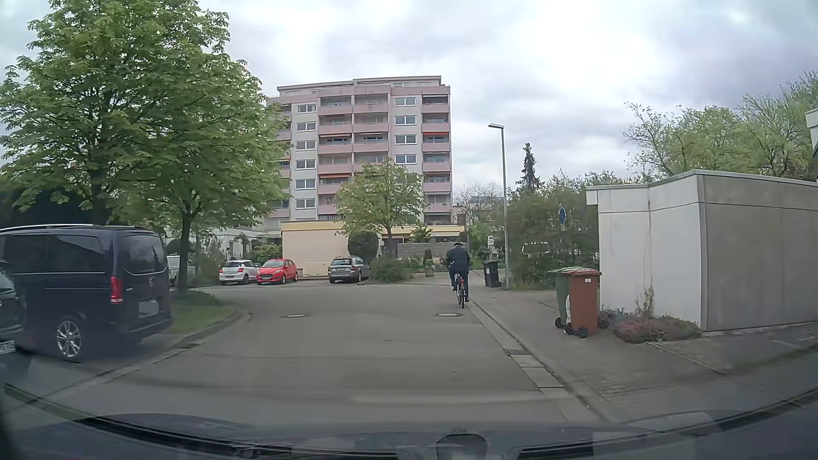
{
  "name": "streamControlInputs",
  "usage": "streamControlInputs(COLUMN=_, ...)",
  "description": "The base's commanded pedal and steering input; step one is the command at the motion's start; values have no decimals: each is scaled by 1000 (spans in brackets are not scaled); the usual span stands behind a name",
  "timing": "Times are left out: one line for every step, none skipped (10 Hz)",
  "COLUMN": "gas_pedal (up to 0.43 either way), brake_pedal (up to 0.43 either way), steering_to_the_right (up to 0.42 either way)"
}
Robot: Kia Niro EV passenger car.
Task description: Follow the waypoints while adhering to traffic rules and regulations
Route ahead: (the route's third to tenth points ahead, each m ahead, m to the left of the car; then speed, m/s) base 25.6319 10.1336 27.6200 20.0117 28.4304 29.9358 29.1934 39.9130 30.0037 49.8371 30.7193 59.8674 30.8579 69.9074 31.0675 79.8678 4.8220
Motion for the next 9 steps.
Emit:
streamControlInputs(gas_pedal=0, brake_pedal=0, steering_to_the_right=0)
streamControlInputs(gas_pedal=0, brake_pedal=0, steering_to_the_right=3)
streamControlInputs(gas_pedal=0, brake_pedal=0, steering_to_the_right=4)
streamControlInputs(gas_pedal=0, brake_pedal=0, steering_to_the_right=4)
streamControlInputs(gas_pedal=0, brake_pedal=0, steering_to_the_right=3)
streamControlInputs(gas_pedal=0, brake_pedal=0, steering_to_the_right=0)
streamControlInputs(gas_pedal=0, brake_pedal=0, steering_to_the_right=-1)
streamControlInputs(gas_pedal=0, brake_pedal=0, steering_to_the_right=0)
streamControlInputs(gas_pedal=0, brake_pedal=0, steering_to_the_right=4)
